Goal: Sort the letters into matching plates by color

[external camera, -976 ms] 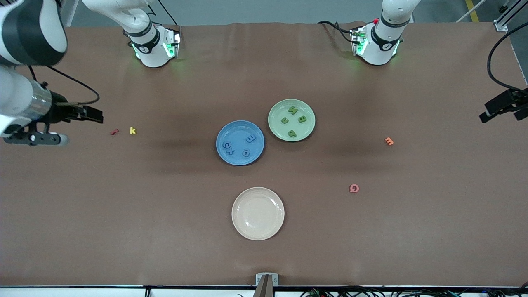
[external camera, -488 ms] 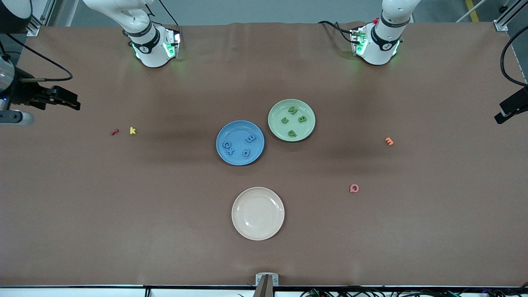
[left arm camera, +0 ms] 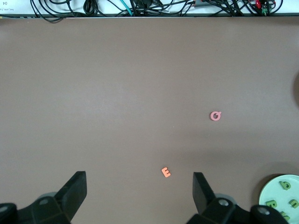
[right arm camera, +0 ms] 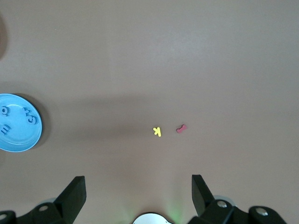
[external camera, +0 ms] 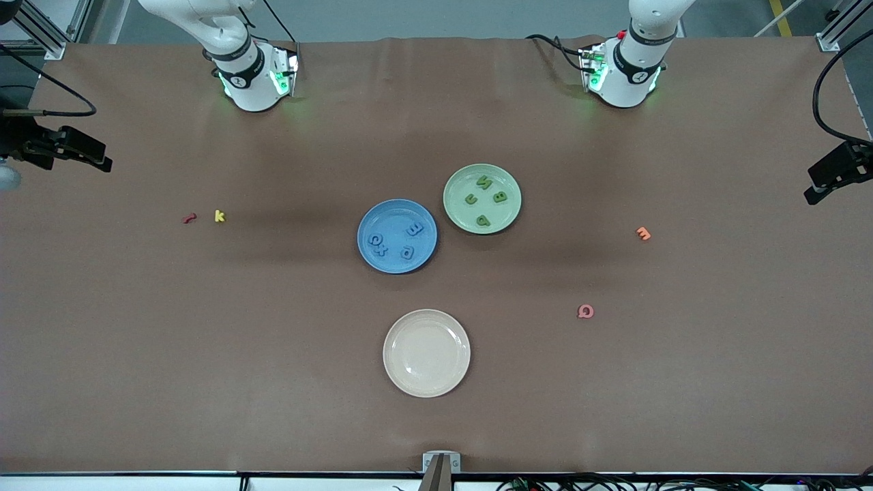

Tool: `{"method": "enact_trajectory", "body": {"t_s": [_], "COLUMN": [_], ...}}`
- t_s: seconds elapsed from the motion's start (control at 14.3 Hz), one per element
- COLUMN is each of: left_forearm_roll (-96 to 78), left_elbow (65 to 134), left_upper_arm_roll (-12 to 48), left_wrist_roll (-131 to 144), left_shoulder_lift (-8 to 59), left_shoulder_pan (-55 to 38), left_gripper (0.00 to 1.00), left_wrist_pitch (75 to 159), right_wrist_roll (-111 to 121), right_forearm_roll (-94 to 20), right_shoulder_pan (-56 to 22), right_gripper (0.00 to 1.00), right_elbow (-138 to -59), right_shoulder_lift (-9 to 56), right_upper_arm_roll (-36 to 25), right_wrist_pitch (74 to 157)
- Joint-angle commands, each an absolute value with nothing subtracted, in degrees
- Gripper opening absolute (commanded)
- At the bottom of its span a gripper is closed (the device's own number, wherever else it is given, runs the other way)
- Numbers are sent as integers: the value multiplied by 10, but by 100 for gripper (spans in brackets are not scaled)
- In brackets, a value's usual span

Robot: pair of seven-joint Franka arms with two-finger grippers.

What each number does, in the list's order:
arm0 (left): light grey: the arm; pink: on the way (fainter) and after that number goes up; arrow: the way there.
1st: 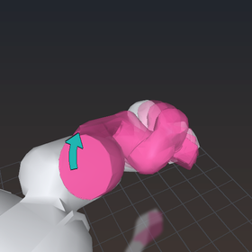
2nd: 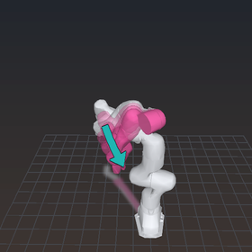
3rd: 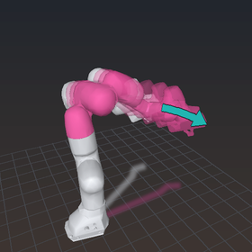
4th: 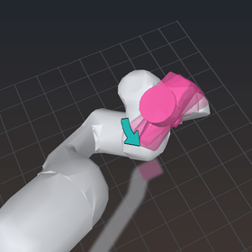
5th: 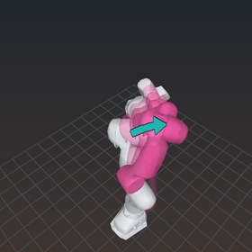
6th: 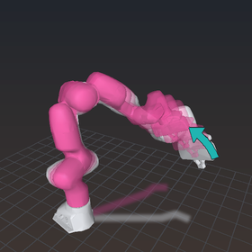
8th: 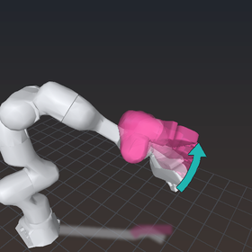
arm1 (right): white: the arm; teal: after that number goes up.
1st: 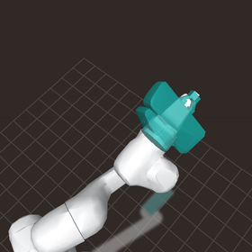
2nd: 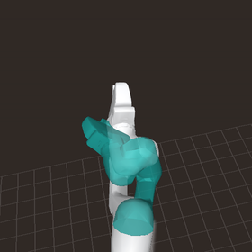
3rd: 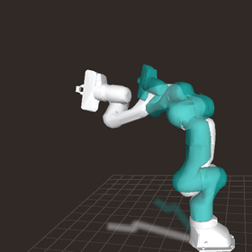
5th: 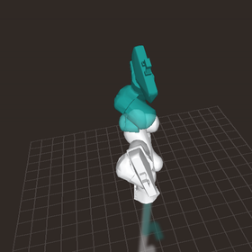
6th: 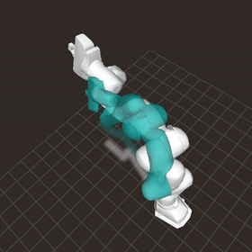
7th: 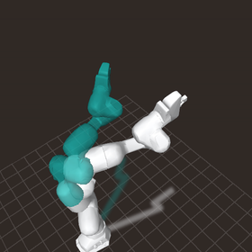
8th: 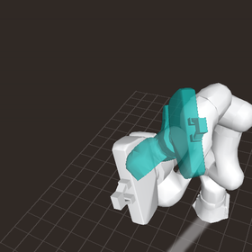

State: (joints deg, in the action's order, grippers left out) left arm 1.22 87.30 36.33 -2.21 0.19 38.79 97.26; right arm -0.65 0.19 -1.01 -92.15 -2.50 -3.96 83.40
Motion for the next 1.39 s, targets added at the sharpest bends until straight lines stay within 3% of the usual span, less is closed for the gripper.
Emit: {"method": "enact_trajectory", "body": {"t_s": [0.0,0.42,0.98,1.19,1.32], "left_forearm_roll": [18,15,1,-10,-22], "left_elbow": [860,860,870,880,882], "left_upper_arm_roll": [245,-8,-25,-79,-83], "left_wrist_roll": [-27,-27,-19,-20,-21], "left_shoulder_lift": [14,11,5,-5,-6], "left_shoulder_pan": [274,24,10,-31,-27], "left_gripper": [100,100,100,100,100], "left_wrist_pitch": [961,958,936,937,937], "right_wrist_roll": [-5,-8,-4,-6,-4], "right_forearm_roll": [-5,-5,-6,-2,1], "right_shoulder_pan": [9,7,7,6,7], "right_gripper": [100,100,100,100,100], "right_elbow": [-919,-902,-881,-853,-850], "right_shoulder_lift": [-30,-28,-25,-21,-21], "right_upper_arm_roll": [-25,-26,-27,-28,-28], "right_wrist_pitch": [826,817,816,788,788]}}
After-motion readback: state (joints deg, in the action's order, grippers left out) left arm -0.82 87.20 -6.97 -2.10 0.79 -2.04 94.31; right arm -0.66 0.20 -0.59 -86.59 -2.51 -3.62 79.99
